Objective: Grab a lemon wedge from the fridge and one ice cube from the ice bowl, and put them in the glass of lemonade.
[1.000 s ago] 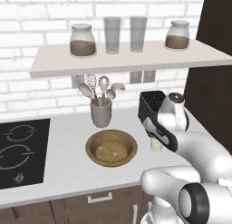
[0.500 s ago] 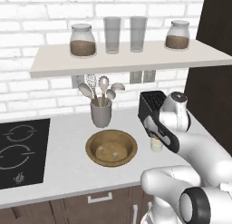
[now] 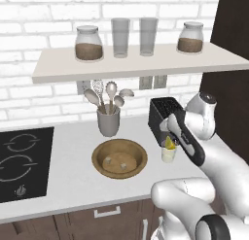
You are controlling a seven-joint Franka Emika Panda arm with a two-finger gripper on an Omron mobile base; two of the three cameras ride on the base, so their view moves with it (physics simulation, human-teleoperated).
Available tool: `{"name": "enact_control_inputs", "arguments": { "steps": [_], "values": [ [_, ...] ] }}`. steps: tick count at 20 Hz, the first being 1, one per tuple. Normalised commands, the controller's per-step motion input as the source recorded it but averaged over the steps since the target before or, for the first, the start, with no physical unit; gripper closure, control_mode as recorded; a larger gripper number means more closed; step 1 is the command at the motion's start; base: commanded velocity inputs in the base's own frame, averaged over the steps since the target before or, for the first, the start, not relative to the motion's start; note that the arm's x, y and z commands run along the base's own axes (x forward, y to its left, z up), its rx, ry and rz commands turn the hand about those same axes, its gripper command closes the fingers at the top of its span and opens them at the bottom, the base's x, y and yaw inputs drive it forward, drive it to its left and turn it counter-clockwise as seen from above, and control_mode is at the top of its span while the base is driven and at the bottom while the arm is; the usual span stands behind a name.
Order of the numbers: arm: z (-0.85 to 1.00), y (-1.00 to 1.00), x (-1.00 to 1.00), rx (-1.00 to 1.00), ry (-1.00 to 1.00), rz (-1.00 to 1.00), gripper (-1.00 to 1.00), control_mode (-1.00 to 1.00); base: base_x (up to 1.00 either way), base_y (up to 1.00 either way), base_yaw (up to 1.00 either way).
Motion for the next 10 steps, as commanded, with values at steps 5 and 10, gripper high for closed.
{"name": "enact_control_inputs", "arguments": {
  "steps": [5, 10],
  "values": [
    [0.25, 0.26, -0.54, 0.01, -0.03, 0.12, -1.0, -1.0, 0.0, 0.0, 0.0],
    [0.09, 0.75, -0.58, -0.02, 0.0, 0.16, -1.0, -1.0, 0.0, 0.0, 0.0]
  ]
}}
